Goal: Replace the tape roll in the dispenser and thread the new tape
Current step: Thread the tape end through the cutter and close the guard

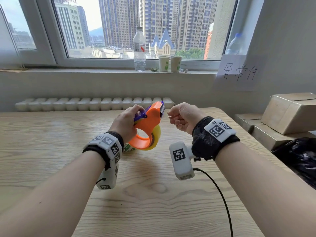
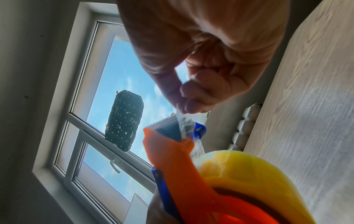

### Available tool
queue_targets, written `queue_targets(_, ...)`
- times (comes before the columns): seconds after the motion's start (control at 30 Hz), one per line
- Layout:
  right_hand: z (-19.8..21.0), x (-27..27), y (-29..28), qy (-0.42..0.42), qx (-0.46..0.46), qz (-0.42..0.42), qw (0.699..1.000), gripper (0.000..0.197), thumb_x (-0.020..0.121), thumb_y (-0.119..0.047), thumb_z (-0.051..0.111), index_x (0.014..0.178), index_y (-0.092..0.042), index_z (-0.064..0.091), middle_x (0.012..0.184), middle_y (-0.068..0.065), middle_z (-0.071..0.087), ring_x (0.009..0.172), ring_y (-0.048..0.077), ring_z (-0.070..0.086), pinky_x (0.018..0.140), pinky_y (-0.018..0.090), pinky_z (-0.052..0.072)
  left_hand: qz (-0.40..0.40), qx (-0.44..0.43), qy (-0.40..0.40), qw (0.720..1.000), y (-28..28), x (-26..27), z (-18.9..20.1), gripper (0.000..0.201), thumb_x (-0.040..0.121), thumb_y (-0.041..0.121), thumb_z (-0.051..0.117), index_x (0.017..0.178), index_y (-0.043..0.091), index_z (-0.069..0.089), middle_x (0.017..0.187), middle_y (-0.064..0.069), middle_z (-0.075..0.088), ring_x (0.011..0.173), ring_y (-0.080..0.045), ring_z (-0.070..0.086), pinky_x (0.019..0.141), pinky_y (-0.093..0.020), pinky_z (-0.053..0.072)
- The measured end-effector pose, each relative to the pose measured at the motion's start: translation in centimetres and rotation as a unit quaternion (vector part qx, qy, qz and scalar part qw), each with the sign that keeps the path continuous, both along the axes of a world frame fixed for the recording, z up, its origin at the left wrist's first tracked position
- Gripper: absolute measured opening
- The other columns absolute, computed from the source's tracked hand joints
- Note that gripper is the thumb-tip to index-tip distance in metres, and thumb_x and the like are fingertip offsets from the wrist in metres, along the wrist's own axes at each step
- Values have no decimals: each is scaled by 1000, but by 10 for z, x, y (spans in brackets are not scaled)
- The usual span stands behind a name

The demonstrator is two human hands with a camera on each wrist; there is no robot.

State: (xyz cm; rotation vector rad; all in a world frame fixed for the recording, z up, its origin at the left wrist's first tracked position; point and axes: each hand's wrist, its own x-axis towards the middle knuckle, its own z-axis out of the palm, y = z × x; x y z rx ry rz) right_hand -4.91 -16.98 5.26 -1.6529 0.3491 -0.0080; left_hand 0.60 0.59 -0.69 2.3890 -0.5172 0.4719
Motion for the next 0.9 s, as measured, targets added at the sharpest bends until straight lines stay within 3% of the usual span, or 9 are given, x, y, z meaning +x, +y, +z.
queue_targets(0.23, 1, -1, -6, 6, -6, -8, 1000, 20, 76, -1, 58, 57, -4, 55, 47, 6, 52, 38, 9, 38, 35, 14, 33, -9, -6, -9, 1000, -3, -1, 2, 59, 66, -17, 42, 112, 18, 55, 100, -6, 60, 91, -26, 55, 78, -37, 49)
queue_targets(0.33, 1, -1, -9, 6, -12, -10, 1000, 19, 75, -1, 58, 57, -4, 55, 47, 6, 52, 37, 9, 38, 34, 14, 32, -9, -3, -8, 1000, -3, -1, 4, 60, 67, -18, 41, 112, 19, 55, 96, -1, 55, 89, -24, 53, 76, -33, 46)
queue_targets(0.63, -2, -2, -11, 6, -21, -15, 1000, 17, 75, -1, 60, 58, -3, 56, 53, 8, 53, 41, 11, 39, 39, 16, 33, -4, 24, -12, 1000, 2, -3, 9, 61, 68, -19, 44, 115, 18, 54, 97, 2, 51, 89, -20, 50, 73, -28, 40)
queue_targets(0.77, -5, -2, -11, -18, -18, -25, 999, 14, 78, -2, 61, 64, -2, 61, 58, 10, 60, 41, 11, 53, 40, 16, 47, 7, 40, -49, 998, 4, -1, 12, 58, 69, -18, 45, 115, 16, 55, 103, -6, 56, 93, -23, 50, 76, -28, 38)
queue_targets(0.9, -13, -4, -14, 8, 59, -10, 998, 5, 81, 5, 59, 82, 5, 64, 67, 13, 67, 45, 14, 65, 50, 20, 57, 11, 82, -90, 992, 6, 0, 14, 53, 70, -18, 46, 112, 13, 57, 96, -7, 54, 95, -27, 51, 76, -25, 34)
